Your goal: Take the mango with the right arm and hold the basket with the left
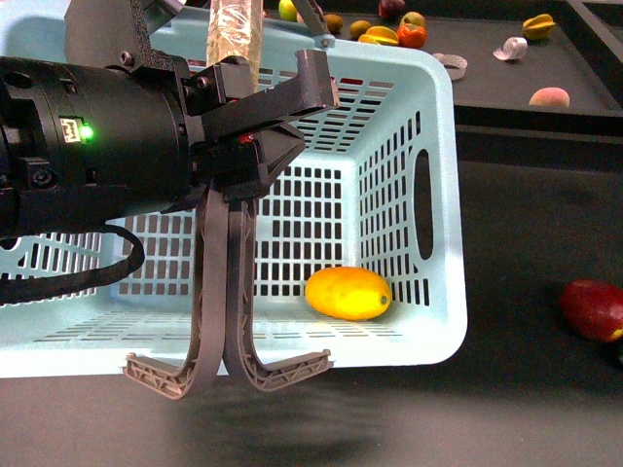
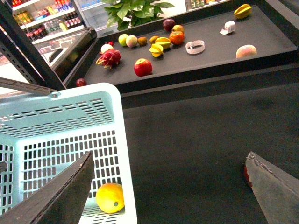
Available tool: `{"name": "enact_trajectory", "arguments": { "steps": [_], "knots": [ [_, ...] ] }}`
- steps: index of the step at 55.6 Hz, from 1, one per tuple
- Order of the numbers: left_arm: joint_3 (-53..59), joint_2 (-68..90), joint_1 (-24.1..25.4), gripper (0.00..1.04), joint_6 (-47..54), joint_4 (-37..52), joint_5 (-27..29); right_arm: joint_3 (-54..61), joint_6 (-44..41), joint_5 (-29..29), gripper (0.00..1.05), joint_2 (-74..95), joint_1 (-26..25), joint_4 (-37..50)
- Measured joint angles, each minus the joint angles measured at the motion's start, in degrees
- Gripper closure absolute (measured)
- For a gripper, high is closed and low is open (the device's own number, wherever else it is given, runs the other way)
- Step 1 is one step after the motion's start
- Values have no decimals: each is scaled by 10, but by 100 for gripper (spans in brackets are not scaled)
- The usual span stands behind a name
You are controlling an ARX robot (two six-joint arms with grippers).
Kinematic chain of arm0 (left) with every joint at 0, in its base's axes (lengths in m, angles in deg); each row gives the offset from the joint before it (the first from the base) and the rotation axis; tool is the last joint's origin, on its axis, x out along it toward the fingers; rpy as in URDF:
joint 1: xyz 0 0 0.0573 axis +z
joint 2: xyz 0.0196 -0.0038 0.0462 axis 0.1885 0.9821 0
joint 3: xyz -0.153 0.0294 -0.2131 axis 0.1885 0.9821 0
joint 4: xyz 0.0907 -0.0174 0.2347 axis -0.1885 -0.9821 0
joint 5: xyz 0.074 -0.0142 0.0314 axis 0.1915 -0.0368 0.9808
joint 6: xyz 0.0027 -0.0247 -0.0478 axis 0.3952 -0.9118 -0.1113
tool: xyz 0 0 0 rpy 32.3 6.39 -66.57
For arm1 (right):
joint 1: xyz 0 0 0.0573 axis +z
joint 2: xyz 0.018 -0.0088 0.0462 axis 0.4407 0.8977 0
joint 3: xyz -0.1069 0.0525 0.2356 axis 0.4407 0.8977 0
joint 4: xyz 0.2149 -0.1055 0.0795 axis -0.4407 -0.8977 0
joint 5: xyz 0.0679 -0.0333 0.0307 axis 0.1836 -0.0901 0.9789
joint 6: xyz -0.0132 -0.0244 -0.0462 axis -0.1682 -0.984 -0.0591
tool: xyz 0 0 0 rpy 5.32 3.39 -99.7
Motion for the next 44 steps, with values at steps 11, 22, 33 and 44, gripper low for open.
{"name": "enact_trajectory", "arguments": {
  "steps": [11, 22, 33, 44],
  "knots": [
    [0, 0, 0, 100, 1, 0, 0, 54, -121, -43, 36, -17, -3, 152],
    [0, 0, 0, 100, 1, 0, 0, 71, -158, 13, 70, -74, -62, 118],
    [0, 0, 0, 100, 1, 0, 0, 92, -166, 16, 101, -106, -63, 111],
    [0, 0, 0, 100, 0, 0, 0, 92, -168, 16, 103, -154, -63, 67]
  ]
}}
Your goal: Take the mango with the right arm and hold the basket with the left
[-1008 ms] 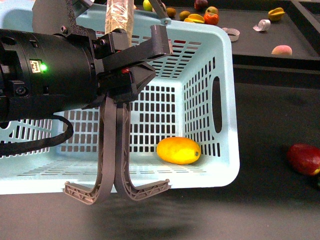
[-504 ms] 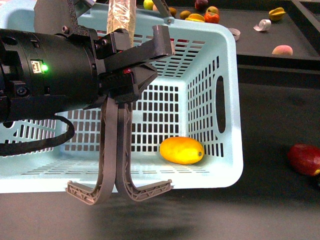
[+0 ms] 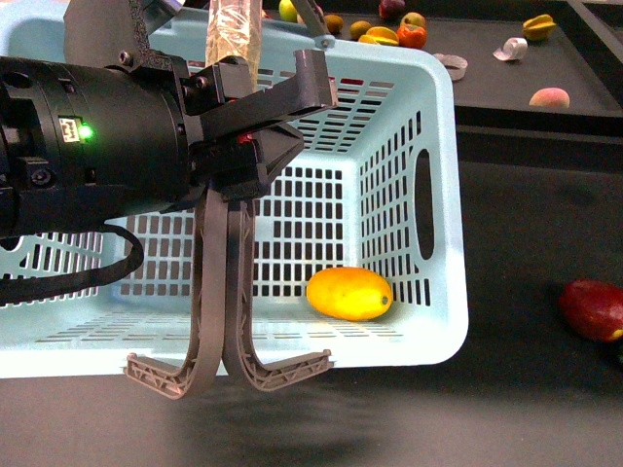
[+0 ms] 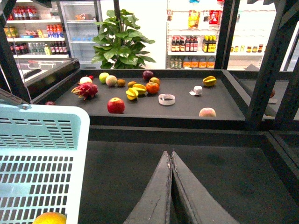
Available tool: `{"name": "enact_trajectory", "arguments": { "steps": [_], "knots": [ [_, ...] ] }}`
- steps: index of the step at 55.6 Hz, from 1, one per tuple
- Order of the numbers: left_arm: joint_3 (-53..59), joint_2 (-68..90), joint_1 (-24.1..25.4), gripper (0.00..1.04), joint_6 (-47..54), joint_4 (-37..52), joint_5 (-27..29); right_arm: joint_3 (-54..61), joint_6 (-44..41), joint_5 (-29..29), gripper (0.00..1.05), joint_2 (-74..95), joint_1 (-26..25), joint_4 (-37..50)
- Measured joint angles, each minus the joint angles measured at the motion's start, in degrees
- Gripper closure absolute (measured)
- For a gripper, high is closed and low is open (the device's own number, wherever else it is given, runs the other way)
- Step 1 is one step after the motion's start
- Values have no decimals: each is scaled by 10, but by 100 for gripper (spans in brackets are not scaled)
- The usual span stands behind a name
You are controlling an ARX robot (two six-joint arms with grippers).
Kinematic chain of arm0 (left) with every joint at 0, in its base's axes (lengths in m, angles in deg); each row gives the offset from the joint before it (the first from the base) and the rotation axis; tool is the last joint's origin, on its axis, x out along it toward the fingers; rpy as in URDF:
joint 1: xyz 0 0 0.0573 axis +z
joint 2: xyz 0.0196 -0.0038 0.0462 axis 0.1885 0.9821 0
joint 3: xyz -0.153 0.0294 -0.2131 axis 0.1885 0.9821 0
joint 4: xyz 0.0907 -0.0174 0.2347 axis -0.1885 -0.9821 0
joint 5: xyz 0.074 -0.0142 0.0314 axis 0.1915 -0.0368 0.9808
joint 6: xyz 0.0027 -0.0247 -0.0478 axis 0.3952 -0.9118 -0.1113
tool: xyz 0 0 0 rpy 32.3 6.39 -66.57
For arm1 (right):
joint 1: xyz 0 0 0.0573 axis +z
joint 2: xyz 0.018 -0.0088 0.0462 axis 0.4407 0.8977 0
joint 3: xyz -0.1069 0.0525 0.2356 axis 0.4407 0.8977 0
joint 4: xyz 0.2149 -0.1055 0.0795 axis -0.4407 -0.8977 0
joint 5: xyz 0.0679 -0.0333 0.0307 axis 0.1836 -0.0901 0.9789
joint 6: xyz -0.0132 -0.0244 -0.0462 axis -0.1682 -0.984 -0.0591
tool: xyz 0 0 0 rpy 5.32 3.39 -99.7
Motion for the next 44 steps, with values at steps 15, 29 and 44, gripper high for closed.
{"name": "enact_trajectory", "arguments": {
  "steps": [15, 29, 44],
  "knots": [
    [0, 0, 0, 100, 0, 0, 0, 0, 0, 1, 103, -51, 0, -51],
    [0, 0, 0, 100, 0, 0, 0, 0, 0, 2, 103, -87, 0, -87],
    [0, 0, 0, 100, 0, 0, 0, -1, -2, 4, 103, -191, 0, -195]
  ]
}}
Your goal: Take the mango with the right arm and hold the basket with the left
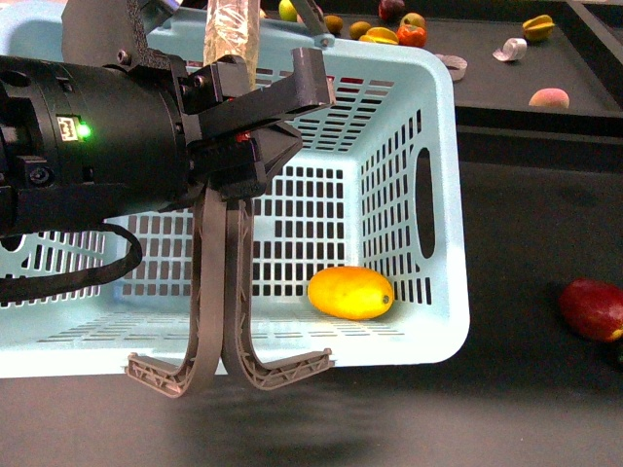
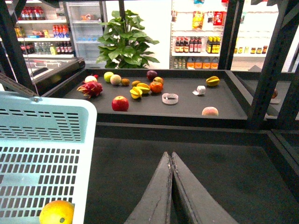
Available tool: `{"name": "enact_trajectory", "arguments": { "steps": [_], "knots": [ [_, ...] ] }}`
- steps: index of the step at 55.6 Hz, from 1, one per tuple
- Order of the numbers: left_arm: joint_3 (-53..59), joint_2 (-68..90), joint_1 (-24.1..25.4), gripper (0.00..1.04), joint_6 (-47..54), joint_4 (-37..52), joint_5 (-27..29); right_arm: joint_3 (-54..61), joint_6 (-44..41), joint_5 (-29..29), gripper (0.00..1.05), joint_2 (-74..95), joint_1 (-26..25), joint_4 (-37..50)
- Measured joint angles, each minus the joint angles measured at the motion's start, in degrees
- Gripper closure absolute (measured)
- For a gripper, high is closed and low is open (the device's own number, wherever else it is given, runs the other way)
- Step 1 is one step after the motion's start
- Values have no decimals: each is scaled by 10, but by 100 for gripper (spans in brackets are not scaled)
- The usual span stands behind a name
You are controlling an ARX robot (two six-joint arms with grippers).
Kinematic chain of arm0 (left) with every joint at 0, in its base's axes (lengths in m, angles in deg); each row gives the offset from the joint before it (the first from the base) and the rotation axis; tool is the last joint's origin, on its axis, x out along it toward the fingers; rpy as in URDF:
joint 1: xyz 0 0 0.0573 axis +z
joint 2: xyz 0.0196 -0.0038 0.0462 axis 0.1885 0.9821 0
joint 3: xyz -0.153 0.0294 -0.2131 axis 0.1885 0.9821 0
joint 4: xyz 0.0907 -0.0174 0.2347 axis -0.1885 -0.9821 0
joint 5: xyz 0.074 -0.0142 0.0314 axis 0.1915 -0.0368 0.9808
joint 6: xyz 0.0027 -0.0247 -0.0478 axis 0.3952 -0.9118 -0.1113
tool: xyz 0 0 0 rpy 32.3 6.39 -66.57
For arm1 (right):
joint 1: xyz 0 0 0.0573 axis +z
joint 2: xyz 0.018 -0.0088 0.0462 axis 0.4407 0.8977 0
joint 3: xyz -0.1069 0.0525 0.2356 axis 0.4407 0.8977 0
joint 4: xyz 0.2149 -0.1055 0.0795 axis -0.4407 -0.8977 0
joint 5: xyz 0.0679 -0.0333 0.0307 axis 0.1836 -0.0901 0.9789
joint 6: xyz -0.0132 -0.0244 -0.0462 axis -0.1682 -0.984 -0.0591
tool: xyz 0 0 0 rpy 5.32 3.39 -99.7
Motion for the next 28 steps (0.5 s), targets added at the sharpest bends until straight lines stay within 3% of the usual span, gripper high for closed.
{"name": "enact_trajectory", "arguments": {
  "steps": [21, 28],
  "knots": [
    [0, 0, 0, 100, 0, 0, 0, 0, 0, 0, 103, 0, 0, 0],
    [0, 0, 0, 100, 0, 0, 0, 0, -1, 0, 83, 0, 0, 0]
  ]
}}
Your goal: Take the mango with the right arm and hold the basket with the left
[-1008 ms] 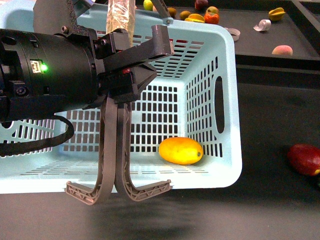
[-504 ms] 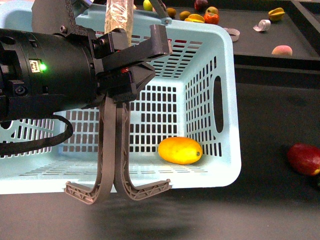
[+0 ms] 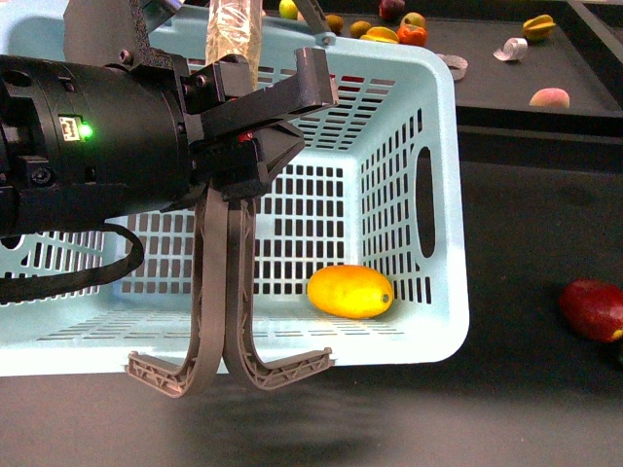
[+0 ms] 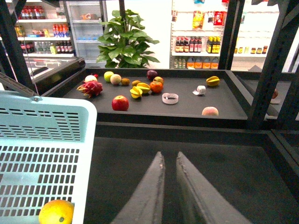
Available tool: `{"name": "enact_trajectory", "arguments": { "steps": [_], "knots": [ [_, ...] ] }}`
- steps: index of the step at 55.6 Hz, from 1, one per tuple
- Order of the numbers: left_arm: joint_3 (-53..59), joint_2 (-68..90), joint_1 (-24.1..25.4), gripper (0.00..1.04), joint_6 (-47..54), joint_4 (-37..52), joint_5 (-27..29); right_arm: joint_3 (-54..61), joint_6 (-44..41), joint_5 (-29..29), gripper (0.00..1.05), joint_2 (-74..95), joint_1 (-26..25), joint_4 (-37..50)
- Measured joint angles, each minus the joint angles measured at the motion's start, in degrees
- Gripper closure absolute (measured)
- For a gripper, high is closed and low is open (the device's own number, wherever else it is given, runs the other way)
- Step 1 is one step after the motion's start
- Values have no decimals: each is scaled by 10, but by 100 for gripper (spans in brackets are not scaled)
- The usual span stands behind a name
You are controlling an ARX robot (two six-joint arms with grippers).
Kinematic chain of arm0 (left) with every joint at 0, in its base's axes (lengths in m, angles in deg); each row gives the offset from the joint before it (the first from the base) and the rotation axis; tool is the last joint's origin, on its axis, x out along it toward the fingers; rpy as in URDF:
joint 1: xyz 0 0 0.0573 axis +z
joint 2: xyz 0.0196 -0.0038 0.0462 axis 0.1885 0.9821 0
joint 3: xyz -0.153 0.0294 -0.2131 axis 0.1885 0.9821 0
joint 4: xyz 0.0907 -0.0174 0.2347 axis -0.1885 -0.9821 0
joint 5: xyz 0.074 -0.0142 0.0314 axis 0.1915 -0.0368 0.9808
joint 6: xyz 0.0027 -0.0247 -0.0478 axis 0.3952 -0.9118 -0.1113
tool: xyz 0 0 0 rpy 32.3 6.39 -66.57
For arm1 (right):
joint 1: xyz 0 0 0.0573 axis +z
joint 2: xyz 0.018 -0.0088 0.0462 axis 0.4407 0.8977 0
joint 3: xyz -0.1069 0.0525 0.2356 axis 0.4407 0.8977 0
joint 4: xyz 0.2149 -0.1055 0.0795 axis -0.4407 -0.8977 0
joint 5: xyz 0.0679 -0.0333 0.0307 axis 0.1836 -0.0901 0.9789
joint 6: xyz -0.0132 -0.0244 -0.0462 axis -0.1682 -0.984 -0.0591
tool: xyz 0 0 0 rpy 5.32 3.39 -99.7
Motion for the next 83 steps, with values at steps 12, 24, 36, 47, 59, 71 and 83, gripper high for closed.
{"name": "enact_trajectory", "arguments": {
  "steps": [12, 24, 36, 47, 59, 71, 83],
  "knots": [
    [0, 0, 0, 100, 0, 0, 0, 0, 0, 0, 50, 0, 0, 0],
    [0, 0, 0, 100, 0, 0, 0, 0, 0, 0, 11, 0, 0, 0],
    [-8, 3, -7, 100, 51, -24, 51, 0, 0, 0, 8, 0, 0, 0],
    [-71, 64, 10, 100, 130, -17, 53, 0, 0, 0, 8, 0, 0, 0],
    [-179, 132, 68, 100, -52, -39, 157, 0, 0, 0, 8, -1, 0, 0],
    [-238, 167, 111, 100, -238, -107, 304, 0, 0, 0, 8, -1, 0, 0],
    [-249, 192, 139, 100, -385, -127, 378, 0, 0, 0, 8, -1, 0, 0]
  ]
}}
